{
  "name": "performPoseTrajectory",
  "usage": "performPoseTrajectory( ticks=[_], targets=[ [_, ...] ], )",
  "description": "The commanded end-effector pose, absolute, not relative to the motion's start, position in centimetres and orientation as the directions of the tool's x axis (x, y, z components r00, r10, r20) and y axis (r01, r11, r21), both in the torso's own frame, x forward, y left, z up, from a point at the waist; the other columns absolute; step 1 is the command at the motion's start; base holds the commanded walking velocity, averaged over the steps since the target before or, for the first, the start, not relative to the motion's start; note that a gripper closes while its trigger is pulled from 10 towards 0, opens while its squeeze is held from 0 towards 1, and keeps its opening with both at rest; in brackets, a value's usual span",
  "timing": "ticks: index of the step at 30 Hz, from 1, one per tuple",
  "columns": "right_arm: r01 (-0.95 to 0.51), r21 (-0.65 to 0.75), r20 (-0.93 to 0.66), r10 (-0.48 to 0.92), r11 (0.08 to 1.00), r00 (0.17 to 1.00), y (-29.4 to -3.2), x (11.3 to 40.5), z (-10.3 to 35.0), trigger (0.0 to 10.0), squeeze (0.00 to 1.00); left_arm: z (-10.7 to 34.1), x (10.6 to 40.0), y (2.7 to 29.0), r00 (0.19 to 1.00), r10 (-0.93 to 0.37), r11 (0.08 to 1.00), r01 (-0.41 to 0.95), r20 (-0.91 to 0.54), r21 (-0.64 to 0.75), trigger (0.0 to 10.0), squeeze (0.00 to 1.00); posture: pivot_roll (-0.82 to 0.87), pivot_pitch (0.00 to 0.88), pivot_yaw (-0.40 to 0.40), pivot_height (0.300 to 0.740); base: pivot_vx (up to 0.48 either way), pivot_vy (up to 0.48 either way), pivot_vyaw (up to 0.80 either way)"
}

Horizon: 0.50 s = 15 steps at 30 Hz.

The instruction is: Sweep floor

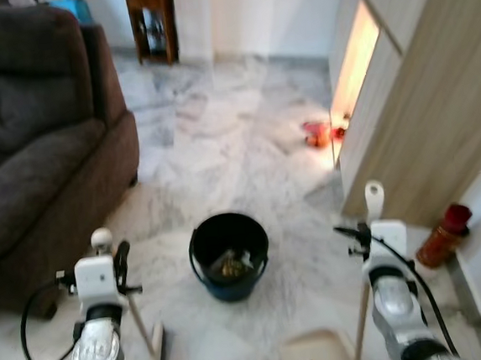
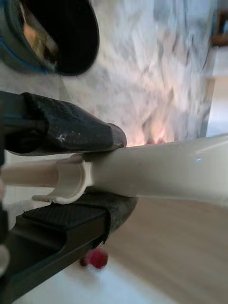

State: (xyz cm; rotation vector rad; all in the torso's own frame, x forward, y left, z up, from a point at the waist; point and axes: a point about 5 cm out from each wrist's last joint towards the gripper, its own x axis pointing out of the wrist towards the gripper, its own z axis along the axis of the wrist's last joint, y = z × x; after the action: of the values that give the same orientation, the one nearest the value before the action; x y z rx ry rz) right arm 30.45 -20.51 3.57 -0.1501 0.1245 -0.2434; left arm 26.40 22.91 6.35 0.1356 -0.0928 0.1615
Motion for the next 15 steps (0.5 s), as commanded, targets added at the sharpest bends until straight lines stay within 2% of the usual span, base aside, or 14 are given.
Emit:
performPoseTrajectory(
  ticks=[1,15],
  targets=[
    [0.247,-0.136,-0.096,-0.261,0.959,0.961,-20.4,30.5,3.7,10.0,0.0,7.0,27.0,23.2,0.982,0.142,0.976,-0.16,0.121,0.148,10.0,0.0,0.15,0.0,-0.034,0.74,0.0,0.0,0.0],
    [0.243,-0.077,-0.084,-0.25,0.967,0.965,-19.3,30.7,3.9,10.0,0.0,7.4,27.5,24.1,0.985,0.132,0.973,-0.15,0.109,0.175,10.0,0.0,0.11,0.0,0.023,0.74,0.0,0.0,0.0]
  ],
)
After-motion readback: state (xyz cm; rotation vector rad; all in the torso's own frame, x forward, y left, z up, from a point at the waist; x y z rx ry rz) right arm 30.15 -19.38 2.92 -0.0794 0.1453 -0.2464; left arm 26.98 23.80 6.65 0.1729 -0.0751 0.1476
